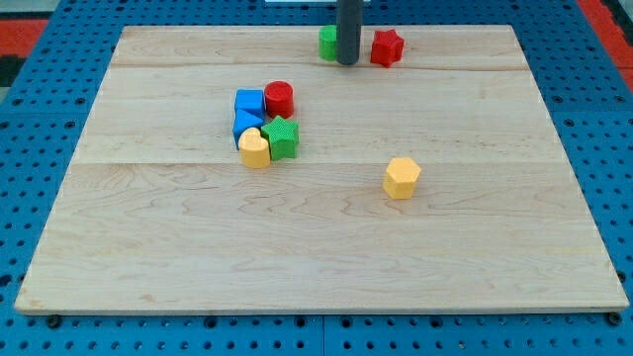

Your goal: Push the red circle vertically at the top of the blue cube

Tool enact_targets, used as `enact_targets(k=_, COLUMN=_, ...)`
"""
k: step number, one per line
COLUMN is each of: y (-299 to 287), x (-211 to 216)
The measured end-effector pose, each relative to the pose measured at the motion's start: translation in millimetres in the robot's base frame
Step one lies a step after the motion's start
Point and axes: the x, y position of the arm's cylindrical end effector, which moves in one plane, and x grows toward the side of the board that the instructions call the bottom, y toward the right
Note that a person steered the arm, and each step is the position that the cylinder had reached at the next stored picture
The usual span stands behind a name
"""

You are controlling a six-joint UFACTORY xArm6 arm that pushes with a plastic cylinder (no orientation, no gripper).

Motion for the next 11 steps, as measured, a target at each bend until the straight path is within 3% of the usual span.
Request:
enact_targets(k=1, y=26.8, x=53.0)
enact_targets(k=3, y=-13.7, x=141.4)
enact_targets(k=4, y=-86.1, x=132.1)
enact_targets(k=5, y=-116.7, x=108.3)
enact_targets(k=8, y=-64.1, x=49.8)
enact_targets(k=10, y=8.1, x=25.7)
enact_targets(k=11, y=-28.6, x=24.3)
